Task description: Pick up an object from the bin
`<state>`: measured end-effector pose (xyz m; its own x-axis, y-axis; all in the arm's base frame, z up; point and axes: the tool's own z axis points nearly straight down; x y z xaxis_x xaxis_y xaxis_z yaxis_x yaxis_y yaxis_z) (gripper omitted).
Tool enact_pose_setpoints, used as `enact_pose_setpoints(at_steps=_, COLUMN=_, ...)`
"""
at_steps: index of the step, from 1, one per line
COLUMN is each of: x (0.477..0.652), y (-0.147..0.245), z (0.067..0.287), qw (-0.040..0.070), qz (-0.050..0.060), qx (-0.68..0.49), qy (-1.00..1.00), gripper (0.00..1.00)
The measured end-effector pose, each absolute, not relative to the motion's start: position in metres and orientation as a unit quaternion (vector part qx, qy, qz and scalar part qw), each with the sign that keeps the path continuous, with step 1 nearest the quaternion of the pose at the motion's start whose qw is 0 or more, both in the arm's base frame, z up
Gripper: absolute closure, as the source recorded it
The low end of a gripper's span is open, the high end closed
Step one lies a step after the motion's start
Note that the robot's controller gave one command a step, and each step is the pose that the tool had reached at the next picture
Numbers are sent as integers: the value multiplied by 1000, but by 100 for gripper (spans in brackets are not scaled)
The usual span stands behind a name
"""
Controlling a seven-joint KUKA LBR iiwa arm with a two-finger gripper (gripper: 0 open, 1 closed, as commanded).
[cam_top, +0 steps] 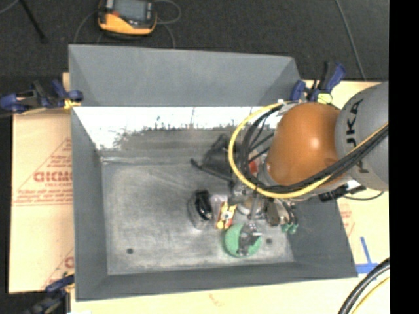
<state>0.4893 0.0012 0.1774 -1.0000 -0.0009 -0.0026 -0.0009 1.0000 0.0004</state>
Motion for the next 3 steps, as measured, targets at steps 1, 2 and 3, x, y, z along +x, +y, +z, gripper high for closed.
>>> enact_pose_setpoints(at_steps=1, x=544, y=-20, z=94, qw=37, qz=2, qx=-27, qy=999, gripper=100)
enact_pose_setpoints(at_steps=2, x=544, y=-20, z=93, qw=36, qz=2, qx=-27, qy=999, gripper=100)
enact_pose_setpoints(at_steps=3, x=533, y=-20, z=96, qw=23, qz=0, qx=-27, qy=999, gripper=100)
